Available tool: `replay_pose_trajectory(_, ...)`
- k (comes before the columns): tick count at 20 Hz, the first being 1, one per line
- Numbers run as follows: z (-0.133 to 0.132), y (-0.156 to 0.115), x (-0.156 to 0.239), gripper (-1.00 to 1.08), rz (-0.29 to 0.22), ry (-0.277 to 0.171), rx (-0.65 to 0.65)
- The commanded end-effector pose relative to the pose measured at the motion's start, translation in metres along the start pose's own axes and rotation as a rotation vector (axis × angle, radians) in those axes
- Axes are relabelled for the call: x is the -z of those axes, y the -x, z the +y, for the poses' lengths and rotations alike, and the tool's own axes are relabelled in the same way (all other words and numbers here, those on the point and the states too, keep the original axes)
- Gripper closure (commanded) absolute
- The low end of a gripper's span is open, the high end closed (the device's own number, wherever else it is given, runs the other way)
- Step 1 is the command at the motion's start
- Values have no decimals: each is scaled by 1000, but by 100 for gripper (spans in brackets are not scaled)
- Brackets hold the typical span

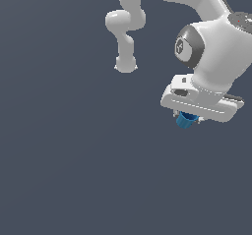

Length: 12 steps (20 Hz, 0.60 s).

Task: Pick up the object and move it to a goal position.

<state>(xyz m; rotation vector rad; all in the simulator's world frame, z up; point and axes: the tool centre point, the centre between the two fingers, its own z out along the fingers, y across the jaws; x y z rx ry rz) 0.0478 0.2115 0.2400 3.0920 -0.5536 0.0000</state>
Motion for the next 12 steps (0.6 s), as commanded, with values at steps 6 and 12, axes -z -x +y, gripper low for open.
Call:
replay_pose_trajectory(6, -17, -5, 18, 108, 0, 0, -1)
replay_pose_trajectory(12, -21, -6, 21, 108, 0, -1, 0)
